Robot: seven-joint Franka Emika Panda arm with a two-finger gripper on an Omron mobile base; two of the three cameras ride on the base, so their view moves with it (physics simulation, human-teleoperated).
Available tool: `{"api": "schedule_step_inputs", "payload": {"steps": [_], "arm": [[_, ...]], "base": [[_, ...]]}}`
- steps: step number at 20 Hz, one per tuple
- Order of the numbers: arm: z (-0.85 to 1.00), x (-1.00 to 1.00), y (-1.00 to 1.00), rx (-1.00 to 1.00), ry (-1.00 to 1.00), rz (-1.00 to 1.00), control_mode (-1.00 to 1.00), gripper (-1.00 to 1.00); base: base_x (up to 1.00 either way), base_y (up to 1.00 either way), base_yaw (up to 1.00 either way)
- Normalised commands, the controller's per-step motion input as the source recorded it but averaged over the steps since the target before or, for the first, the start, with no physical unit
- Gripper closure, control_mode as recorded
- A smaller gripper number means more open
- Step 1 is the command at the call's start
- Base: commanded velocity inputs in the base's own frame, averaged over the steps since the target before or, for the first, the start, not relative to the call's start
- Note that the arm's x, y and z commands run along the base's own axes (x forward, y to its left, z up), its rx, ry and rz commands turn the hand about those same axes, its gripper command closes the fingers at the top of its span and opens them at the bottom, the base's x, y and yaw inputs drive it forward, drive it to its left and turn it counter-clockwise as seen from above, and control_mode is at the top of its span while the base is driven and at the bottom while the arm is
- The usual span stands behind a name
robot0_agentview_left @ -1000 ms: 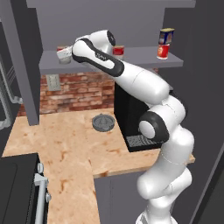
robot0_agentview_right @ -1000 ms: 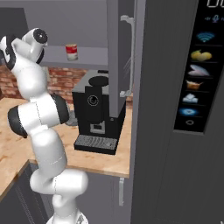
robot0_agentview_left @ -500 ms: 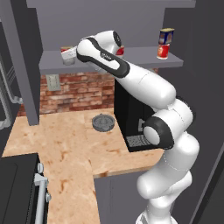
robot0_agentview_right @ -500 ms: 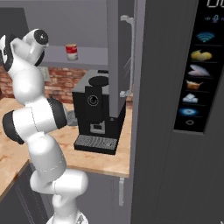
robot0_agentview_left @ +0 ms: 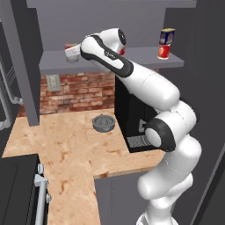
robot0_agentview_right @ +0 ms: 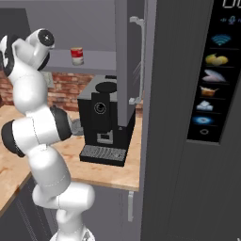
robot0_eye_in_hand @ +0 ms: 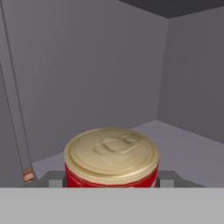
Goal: Stack two cans on top of the other two cans in the cabinet.
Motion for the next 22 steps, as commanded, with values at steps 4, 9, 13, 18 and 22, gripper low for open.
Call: {"api": "schedule_step_inputs", "payload": {"steps": [4, 9, 13, 18, 22], "arm": [[0.21, -0.3, -0.29, 0.0, 0.0, -0.1, -1.0, 1.0], [0.24, -0.21, -0.19, 0.0, 0.0, -0.19, -1.0, 1.0], [0.23, -0.19, -0.08, 0.0, 0.0, -0.26, -1.0, 1.0], [0.14, -0.21, -0.14, 0.0, 0.0, -0.29, -1.0, 1.0], [0.17, -0.13, -0.1, 0.0, 0.0, -0.36, -1.0, 1.0]], "base": [[0.0, 0.0, 0.0], [0.0, 0.0, 0.0], [0.0, 0.0, 0.0], [0.0, 0.0, 0.0], [0.0, 0.0, 0.0]]}}
